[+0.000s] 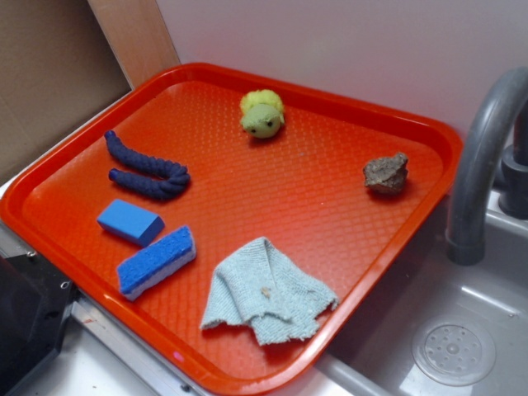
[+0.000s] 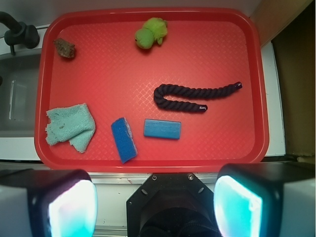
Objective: Grab the rock.
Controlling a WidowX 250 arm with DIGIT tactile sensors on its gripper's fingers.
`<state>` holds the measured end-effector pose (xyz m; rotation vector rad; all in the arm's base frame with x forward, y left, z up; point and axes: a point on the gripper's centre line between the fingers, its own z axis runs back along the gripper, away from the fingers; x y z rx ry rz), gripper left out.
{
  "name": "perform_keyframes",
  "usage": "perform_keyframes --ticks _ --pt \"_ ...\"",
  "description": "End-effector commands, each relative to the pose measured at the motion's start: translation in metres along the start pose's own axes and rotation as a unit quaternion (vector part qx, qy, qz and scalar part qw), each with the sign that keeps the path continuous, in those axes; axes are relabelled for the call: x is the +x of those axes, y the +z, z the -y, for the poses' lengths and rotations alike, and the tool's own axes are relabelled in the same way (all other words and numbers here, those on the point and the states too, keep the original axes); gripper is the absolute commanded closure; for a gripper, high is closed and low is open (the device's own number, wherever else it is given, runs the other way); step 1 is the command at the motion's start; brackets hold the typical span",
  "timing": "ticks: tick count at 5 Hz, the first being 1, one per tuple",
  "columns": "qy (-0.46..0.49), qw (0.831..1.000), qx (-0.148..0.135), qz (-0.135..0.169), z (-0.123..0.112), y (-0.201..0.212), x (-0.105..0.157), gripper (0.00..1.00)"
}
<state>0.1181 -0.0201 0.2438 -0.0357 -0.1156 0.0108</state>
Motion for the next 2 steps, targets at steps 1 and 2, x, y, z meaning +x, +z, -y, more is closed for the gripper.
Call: perform_keyframes --ticks 1,2 --pt "0.000 1.000 0.000 0.000 0.000 0.000 0.000 0.00" --pt "-0.127 0.991 0.024 0.046 0.027 -0.008 0.026 0.00"
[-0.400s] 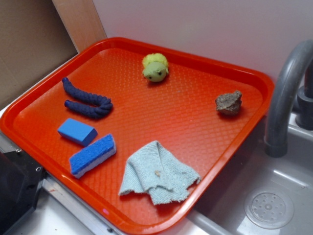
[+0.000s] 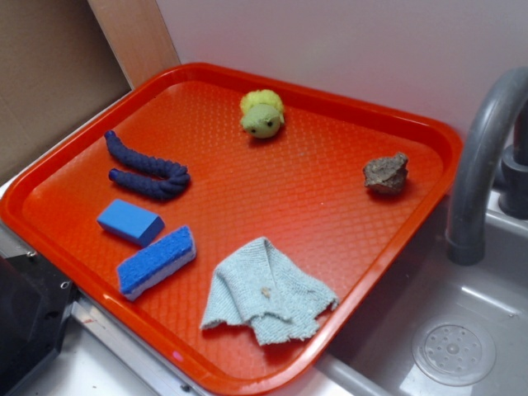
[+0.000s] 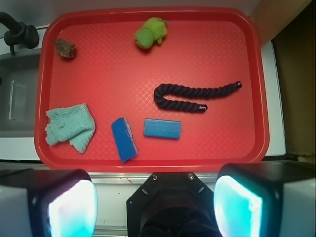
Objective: Grab the rock.
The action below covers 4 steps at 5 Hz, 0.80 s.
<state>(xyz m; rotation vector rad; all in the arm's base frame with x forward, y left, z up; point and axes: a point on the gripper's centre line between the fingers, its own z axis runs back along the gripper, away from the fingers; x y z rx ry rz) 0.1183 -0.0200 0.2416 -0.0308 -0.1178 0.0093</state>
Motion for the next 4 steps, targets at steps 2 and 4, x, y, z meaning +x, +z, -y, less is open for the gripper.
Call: perform_keyframes --ticks 2,4 --pt "-0.255 0.961 0.023 0.101 0.092 -0.037 0.080 0.00" --pt "-0.295 0.948 0.008 0.119 0.150 -0.103 0.139 0.00"
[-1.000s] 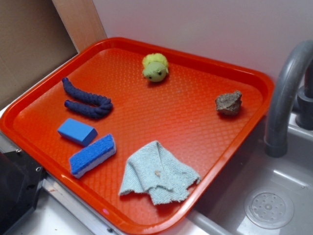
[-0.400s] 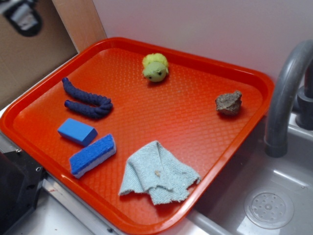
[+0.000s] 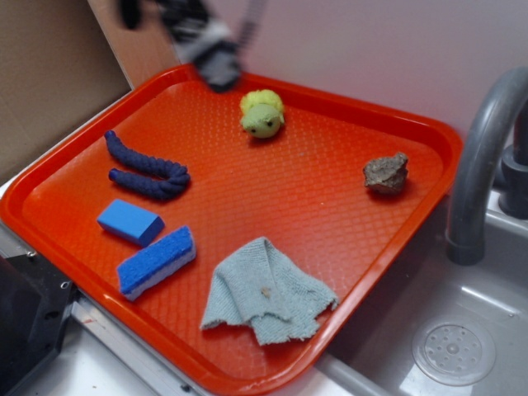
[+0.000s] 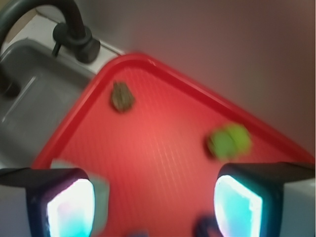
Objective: Grab the rock.
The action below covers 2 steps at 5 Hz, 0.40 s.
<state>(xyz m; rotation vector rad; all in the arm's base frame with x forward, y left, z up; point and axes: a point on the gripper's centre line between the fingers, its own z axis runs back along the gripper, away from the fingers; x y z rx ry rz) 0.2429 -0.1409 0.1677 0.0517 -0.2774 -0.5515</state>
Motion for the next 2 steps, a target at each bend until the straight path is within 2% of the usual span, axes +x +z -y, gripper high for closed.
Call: perform_keyframes --ticks 1,2 --pt "-0.025 0.999 -0.012 0.037 0.017 -0.049 0.047 0.00" --pt "-0.033 0.999 -0.019 0.031 0.028 -0.084 0.056 0.00"
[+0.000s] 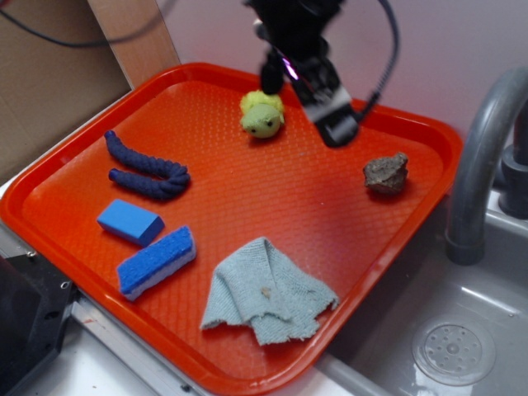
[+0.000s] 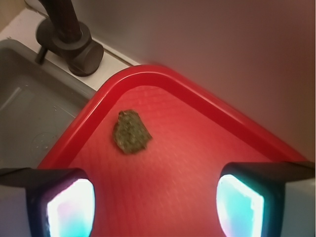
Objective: Grab the rock.
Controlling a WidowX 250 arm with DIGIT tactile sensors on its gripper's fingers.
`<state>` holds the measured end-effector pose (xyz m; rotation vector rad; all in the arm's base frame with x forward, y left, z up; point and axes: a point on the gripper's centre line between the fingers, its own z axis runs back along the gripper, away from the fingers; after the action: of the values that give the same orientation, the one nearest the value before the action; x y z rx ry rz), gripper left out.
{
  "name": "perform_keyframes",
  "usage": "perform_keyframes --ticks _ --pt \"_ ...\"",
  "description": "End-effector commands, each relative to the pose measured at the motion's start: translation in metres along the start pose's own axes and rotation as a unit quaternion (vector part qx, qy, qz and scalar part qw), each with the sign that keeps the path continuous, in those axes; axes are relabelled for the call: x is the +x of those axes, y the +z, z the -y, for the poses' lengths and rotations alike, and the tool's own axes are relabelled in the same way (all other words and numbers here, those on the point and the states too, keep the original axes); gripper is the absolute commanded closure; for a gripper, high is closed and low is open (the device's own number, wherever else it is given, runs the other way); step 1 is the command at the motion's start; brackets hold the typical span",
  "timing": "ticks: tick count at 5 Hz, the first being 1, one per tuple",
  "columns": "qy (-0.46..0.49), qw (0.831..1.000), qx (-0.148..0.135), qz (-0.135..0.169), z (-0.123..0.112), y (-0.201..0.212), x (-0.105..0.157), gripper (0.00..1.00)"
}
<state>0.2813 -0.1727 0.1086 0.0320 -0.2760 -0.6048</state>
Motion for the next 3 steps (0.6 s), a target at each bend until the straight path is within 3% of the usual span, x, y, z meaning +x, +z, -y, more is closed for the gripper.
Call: perform_keyframes --ticks 1,3 --pt "-0.009 1.000 -0.005 0.013 0.021 -0.047 0.031 0.00" --pt "-0.025 0.999 -0.029 0.002 0.034 -0.078 0.042 0.00"
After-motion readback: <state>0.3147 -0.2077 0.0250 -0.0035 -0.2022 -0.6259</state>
